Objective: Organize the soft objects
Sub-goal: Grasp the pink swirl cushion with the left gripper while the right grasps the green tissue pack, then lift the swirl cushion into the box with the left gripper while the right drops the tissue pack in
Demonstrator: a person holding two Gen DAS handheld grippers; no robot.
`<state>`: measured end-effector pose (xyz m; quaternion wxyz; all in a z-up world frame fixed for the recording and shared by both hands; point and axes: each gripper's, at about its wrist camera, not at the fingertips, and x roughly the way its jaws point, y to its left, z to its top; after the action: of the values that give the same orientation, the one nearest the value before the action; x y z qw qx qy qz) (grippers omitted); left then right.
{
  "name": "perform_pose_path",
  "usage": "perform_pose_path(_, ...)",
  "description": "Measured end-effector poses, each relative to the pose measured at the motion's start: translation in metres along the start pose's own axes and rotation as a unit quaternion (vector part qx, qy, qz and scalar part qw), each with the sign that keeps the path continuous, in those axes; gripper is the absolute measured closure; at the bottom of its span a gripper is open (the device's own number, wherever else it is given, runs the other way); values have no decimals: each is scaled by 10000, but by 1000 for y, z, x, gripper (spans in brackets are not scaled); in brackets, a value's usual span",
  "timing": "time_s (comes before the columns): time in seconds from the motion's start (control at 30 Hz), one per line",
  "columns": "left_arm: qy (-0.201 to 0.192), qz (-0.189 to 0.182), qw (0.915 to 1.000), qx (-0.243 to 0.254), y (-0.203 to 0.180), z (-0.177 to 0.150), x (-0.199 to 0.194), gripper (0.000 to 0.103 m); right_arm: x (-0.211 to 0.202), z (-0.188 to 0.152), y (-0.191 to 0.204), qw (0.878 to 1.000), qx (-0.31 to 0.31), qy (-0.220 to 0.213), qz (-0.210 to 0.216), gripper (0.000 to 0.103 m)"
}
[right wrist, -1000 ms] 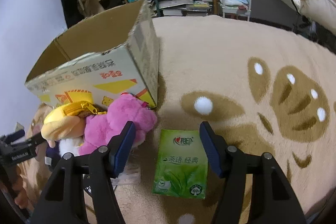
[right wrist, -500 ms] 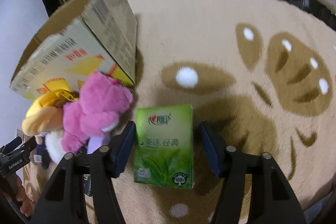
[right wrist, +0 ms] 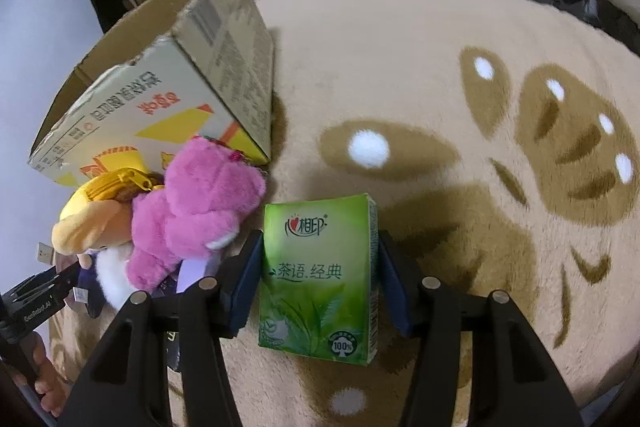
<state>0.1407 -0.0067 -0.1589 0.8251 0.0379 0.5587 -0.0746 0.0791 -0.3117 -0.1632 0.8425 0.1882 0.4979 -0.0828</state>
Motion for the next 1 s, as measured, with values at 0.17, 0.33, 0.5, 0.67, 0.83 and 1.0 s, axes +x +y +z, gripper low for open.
perform_pose_path(0.17,-36,-62,10000,-33,1,-1,-3,58,-13,0,14,9985,-324,-437,-91,46)
perform_pose_path(0.33,-155,42,9998,85,-4,-6,-11,58,-30,1,24,9950,-494,-839,-227,46)
perform_pose_path(0.5,-291,128,9992,239,-9,-13,-23,62,-51,-8,24,9935,-461,-1039,-105,46)
perform_pose_path(0.67,-627,240,9970,376,-15,-19,-46,62,-74,-12,24,9901,-439,-1335,58,46)
perform_pose_path(0.83,-1265,310,9903,475,-20,-24,-78,62,-101,-13,37,9770,-727,-1996,192,46)
perform_pose_path(1.0,-2146,357,9747,515,-24,-31,-116,61,-122,-16,43,9632,-892,-2513,340,46)
